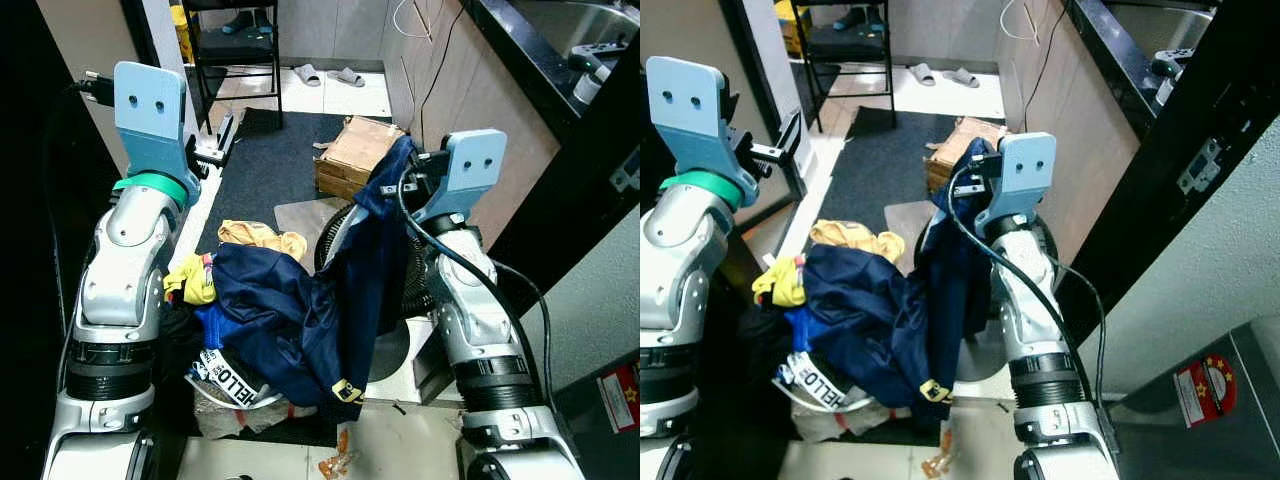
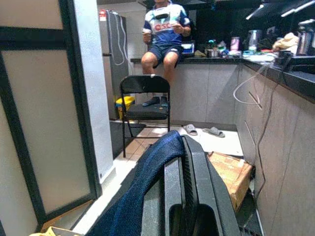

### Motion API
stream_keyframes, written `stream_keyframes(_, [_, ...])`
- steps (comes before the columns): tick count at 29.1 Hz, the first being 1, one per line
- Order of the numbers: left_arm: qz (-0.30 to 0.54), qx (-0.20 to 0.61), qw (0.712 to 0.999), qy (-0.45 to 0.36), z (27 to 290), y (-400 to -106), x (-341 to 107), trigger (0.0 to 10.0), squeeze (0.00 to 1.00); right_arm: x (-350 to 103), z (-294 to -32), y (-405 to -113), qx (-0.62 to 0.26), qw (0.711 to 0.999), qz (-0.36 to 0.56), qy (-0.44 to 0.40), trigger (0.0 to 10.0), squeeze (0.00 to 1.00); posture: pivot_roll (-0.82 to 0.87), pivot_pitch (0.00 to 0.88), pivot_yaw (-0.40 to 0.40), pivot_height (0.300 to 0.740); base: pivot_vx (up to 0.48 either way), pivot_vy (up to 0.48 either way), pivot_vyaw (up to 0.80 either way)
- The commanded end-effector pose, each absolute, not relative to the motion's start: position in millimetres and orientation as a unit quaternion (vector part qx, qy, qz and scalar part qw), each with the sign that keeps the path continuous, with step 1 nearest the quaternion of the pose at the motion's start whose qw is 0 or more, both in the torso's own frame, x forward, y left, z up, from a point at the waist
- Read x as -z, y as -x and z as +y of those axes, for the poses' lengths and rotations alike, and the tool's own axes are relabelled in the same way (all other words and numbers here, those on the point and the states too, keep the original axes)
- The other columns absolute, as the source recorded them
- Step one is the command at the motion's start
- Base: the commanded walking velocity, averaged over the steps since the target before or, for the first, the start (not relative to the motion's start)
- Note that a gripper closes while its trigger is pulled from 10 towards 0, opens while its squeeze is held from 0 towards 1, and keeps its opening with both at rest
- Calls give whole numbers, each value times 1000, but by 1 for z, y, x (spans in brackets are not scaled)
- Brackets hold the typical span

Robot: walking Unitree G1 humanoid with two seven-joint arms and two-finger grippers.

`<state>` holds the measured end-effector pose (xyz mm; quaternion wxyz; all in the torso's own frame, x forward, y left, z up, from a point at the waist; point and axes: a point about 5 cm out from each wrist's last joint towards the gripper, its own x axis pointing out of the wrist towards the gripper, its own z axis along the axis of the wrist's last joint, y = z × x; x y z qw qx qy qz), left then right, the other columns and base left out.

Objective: Clothes washing

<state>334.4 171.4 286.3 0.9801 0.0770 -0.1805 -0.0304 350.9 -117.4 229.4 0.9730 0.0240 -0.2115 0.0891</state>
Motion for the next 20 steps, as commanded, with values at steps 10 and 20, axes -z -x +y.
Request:
stream_keyframes(10, [-180, 38, 979, -84, 173, -337, -288, 10000, 0, -234, -121, -353, -68, 971, -224, -50, 10000, 0, 70, 0, 72, 740, 0, 0, -800])
stream_keyframes(20, [-179, 41, 979, -86, 172, -338, -288, 10000, 0, -237, -128, -355, -48, 971, -226, -60, 10000, 0, 68, 0, 75, 740, 0, 0, -800])
